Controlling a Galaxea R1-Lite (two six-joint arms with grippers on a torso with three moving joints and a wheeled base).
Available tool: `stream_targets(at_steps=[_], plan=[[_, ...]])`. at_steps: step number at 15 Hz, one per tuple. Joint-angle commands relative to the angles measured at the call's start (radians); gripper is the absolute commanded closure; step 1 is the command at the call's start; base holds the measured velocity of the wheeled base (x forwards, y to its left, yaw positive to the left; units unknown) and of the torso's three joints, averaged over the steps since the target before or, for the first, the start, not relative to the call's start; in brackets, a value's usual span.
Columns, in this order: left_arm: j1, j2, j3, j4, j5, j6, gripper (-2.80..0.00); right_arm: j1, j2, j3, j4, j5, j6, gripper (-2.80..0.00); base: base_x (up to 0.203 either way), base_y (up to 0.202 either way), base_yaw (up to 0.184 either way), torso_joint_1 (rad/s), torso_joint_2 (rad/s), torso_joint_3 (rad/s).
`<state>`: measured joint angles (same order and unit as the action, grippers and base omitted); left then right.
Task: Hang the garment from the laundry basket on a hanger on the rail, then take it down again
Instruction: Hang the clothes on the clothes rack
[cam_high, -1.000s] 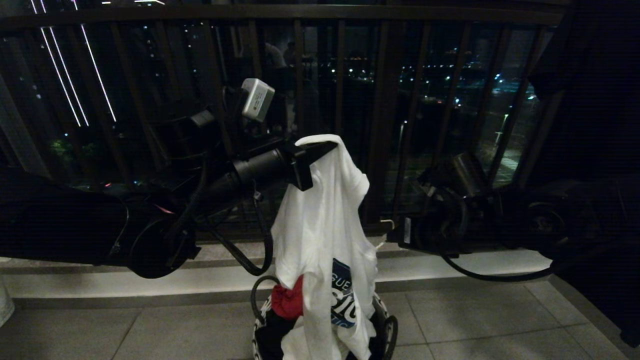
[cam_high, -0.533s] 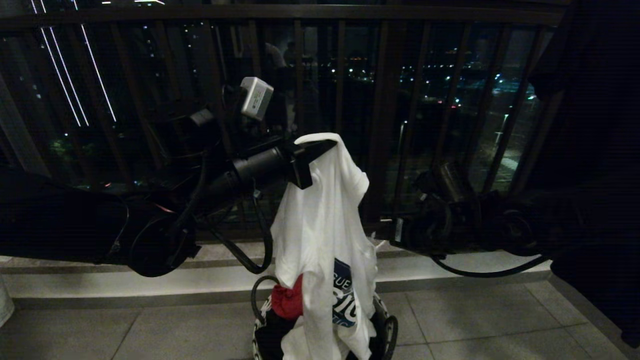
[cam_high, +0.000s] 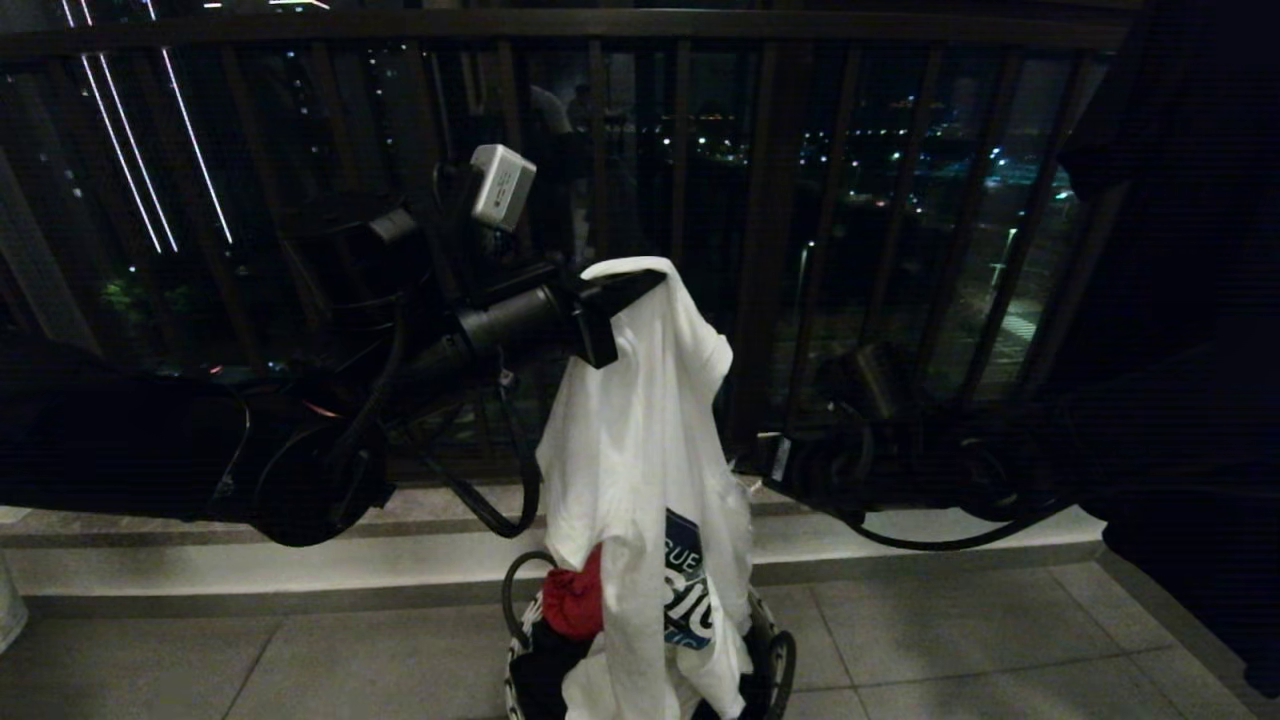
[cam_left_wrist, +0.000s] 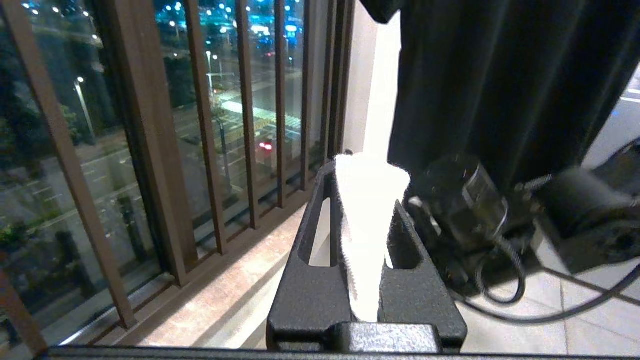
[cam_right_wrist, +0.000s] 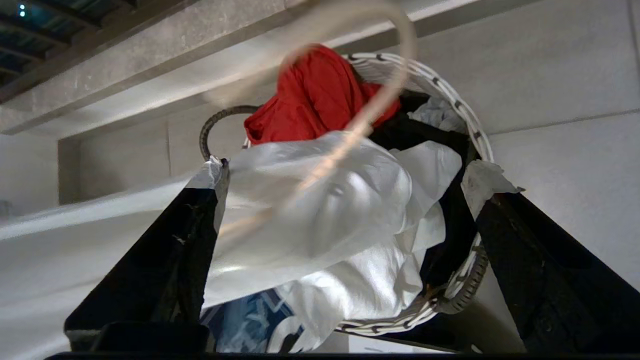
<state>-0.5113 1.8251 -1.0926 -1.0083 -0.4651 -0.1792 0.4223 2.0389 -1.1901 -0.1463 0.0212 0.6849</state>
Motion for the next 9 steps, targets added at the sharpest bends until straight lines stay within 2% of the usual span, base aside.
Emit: stream_targets(at_steps=[1, 9], plan=[[0.002, -0.001, -0.004, -0.006, -0.003, -0.002, 0.0, 0.0, 0.032, -0.024, -0.006, 0.0, 0.014, -2.8, 0.0, 0.0, 0.0, 0.0, 0.0, 0.0], [0.008, -0.001, -0.006, -0.006, -0.003, -0.003, 0.0, -0.005, 0.111, -0.143, -0.056, -0.004, 0.049, -2.8, 0.0, 0.0, 0.0, 0.0, 0.0, 0.0]])
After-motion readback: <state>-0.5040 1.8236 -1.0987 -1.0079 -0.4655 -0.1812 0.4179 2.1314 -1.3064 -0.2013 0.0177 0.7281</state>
